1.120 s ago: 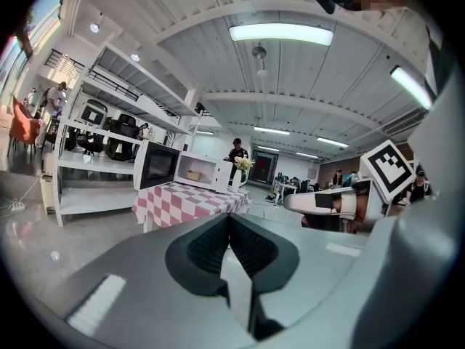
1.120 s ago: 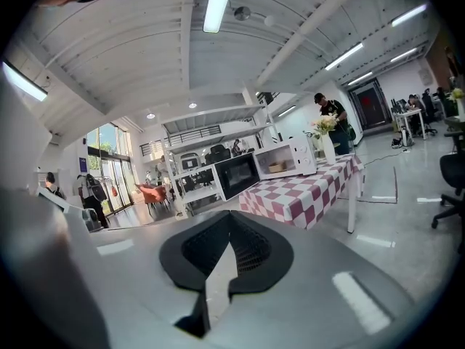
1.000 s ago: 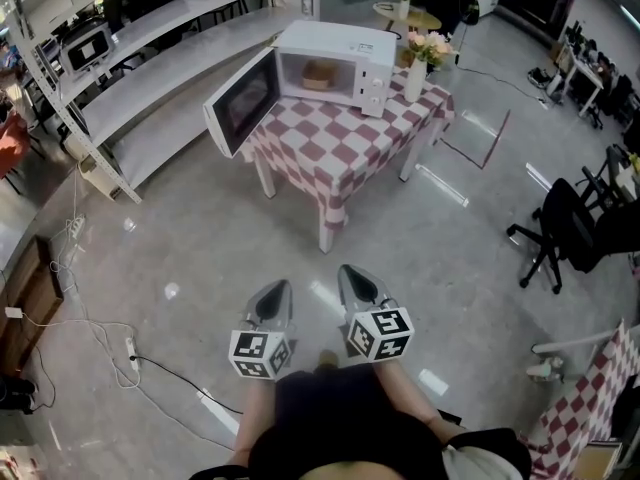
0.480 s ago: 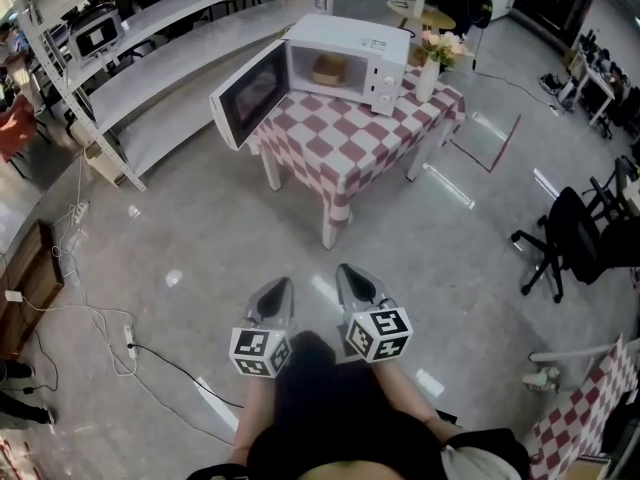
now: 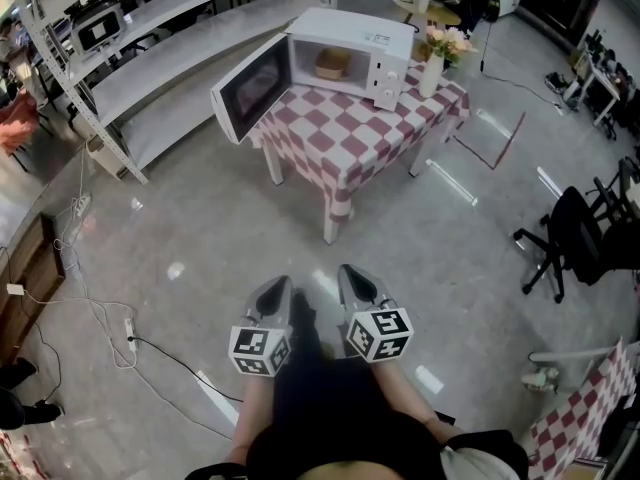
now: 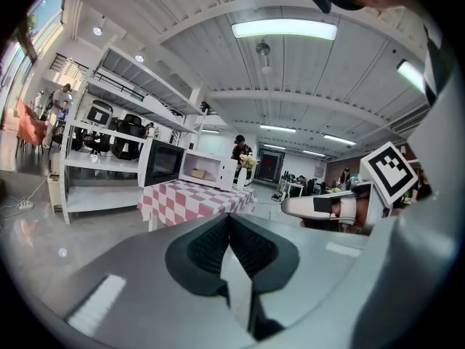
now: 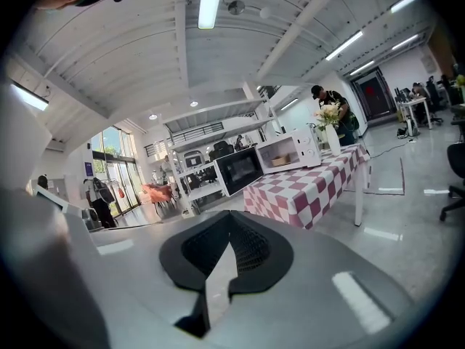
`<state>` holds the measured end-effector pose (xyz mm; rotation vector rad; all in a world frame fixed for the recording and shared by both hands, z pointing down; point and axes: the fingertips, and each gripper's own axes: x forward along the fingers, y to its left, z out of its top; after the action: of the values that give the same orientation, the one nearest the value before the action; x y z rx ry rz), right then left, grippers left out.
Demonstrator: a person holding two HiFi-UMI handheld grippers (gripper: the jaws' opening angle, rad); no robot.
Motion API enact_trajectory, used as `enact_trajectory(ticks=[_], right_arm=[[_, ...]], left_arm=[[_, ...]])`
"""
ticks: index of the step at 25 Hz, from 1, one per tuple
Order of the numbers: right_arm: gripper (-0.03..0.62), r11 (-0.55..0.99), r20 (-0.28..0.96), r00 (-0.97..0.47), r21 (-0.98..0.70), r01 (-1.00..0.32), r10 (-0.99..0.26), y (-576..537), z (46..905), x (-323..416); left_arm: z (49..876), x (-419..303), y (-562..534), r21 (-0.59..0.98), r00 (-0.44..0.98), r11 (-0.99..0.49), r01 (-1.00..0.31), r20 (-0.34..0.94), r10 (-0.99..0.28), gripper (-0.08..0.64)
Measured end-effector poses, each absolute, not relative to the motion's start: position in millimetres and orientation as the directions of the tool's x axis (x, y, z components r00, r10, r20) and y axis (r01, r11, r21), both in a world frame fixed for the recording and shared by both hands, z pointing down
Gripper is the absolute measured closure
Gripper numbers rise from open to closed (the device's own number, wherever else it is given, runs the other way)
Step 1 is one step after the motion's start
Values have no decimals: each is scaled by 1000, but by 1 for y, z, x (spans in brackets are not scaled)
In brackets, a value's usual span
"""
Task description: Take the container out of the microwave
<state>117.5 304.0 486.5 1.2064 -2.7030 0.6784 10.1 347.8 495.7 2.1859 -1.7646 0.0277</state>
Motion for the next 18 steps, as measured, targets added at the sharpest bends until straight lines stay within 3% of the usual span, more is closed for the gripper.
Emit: enact_trajectory(ticks=[18], right_arm=[[592, 566, 293, -662, -352, -745, -689, 276, 493, 108]], left_arm=[[499, -5, 313, 248, 234, -177, -952, 221, -947, 551]])
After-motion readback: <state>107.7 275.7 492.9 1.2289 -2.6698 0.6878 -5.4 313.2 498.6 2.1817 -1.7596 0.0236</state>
